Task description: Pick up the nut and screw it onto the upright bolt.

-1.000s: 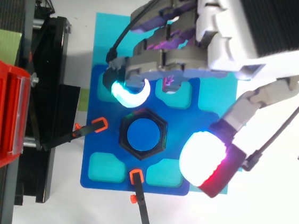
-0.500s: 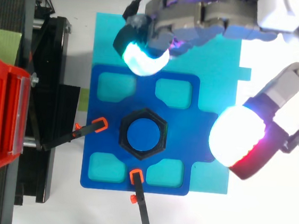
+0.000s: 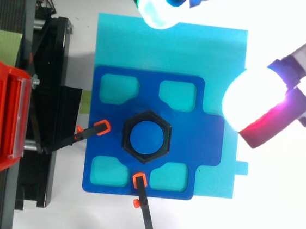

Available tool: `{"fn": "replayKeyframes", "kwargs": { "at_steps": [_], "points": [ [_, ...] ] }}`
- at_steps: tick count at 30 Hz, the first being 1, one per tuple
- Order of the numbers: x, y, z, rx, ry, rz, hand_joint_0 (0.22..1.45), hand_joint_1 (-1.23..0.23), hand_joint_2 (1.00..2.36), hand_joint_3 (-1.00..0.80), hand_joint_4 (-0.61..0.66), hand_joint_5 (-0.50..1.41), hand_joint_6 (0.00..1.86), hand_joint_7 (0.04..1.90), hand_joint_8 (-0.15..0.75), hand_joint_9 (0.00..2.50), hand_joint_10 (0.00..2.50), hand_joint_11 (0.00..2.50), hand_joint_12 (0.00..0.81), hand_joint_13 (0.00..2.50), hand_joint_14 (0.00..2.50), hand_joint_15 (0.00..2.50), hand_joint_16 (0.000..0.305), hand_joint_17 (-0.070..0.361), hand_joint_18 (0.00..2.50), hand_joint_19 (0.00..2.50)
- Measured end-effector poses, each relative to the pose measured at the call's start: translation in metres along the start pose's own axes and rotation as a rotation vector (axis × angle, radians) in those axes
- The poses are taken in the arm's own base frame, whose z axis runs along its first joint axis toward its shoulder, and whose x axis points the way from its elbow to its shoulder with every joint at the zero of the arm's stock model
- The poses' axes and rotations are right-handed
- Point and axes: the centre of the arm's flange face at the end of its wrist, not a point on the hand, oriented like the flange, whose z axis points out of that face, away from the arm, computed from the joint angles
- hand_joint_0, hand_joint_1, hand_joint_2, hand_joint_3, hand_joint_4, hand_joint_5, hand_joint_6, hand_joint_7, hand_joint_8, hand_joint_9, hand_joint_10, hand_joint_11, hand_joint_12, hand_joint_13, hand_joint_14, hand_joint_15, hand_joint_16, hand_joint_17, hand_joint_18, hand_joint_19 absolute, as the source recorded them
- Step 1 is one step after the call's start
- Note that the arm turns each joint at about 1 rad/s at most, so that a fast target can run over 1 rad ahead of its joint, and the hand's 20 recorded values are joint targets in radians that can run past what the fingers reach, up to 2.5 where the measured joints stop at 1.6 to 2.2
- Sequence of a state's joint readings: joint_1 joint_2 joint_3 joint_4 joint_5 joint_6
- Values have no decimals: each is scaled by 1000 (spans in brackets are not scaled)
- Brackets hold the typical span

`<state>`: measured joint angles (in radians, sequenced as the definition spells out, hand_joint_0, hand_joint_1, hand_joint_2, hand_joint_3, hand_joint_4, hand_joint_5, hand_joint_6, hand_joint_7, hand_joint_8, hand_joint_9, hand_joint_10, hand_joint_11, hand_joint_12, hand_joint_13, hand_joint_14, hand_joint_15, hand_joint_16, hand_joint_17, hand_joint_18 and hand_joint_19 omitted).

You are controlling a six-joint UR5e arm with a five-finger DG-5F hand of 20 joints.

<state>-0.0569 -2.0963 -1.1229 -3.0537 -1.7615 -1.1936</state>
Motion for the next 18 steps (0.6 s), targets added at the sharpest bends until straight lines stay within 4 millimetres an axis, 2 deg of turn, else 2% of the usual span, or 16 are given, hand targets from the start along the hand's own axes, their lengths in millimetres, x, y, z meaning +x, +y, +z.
{"fn": "replayKeyframes", "kwargs": {
  "at_steps": [8, 11, 18],
  "points": [
    [-1, 16, -36, 85, -2, 47, 501, -376, 1000, -500, 177, -200, 502, 732, 268, 504, 0, 0, 382, 154, 0, 0, 51, 115, 3, 20],
    [2, 22, -52, 115, -11, 82, 506, -390, 1000, -500, 168, -220, 502, 708, 256, 365, 0, 0, 377, 54, 0, 0, 50, 113, 0, 19],
    [10, 36, -88, 190, -22, 182, 518, -420, 1000, -500, 136, -239, 501, 666, 232, 223, 0, 0, 362, 0, 0, 0, 49, 110, 0, 0]
  ]
}}
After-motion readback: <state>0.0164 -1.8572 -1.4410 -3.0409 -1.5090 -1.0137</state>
